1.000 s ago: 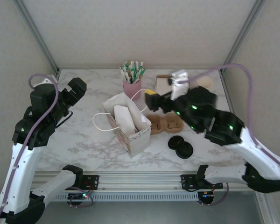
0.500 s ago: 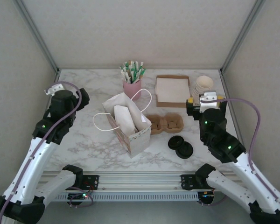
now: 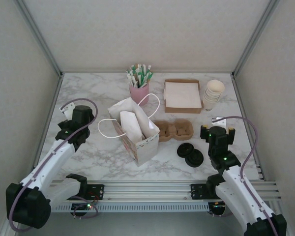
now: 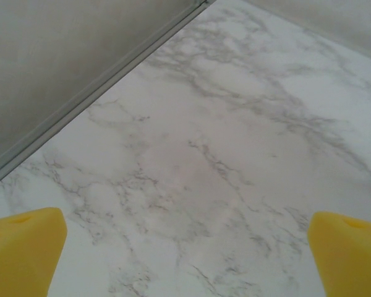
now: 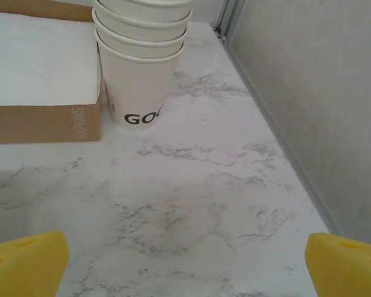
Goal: Pack the takeout coffee
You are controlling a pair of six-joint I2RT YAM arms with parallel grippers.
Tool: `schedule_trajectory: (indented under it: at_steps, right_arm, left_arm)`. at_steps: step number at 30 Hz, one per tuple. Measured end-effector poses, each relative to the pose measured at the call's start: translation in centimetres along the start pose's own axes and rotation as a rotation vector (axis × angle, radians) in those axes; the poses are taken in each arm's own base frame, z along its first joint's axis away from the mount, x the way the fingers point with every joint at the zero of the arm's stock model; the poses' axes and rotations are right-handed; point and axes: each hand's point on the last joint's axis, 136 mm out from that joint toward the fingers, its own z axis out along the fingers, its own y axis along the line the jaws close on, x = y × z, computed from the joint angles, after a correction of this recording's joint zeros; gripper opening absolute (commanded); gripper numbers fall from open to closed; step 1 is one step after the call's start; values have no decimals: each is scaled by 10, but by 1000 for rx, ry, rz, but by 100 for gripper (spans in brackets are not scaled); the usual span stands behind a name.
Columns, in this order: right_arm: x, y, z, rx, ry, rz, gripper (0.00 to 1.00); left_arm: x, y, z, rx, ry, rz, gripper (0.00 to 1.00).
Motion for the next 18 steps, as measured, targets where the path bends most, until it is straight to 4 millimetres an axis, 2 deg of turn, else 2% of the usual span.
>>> schedule_trajectory:
  at_steps: [9, 13, 18]
  right_arm:
    - [18, 28, 34, -99, 9, 73, 99]
    - [18, 33, 47, -108, 6, 102, 99]
    - [32, 37, 65, -114, 51, 111, 99]
  left_arm:
    - [31, 9, 48, -45, 21, 115, 100]
    - [39, 1, 62, -27, 43, 202, 100]
    - [43, -12, 77, 9, 35, 261, 100]
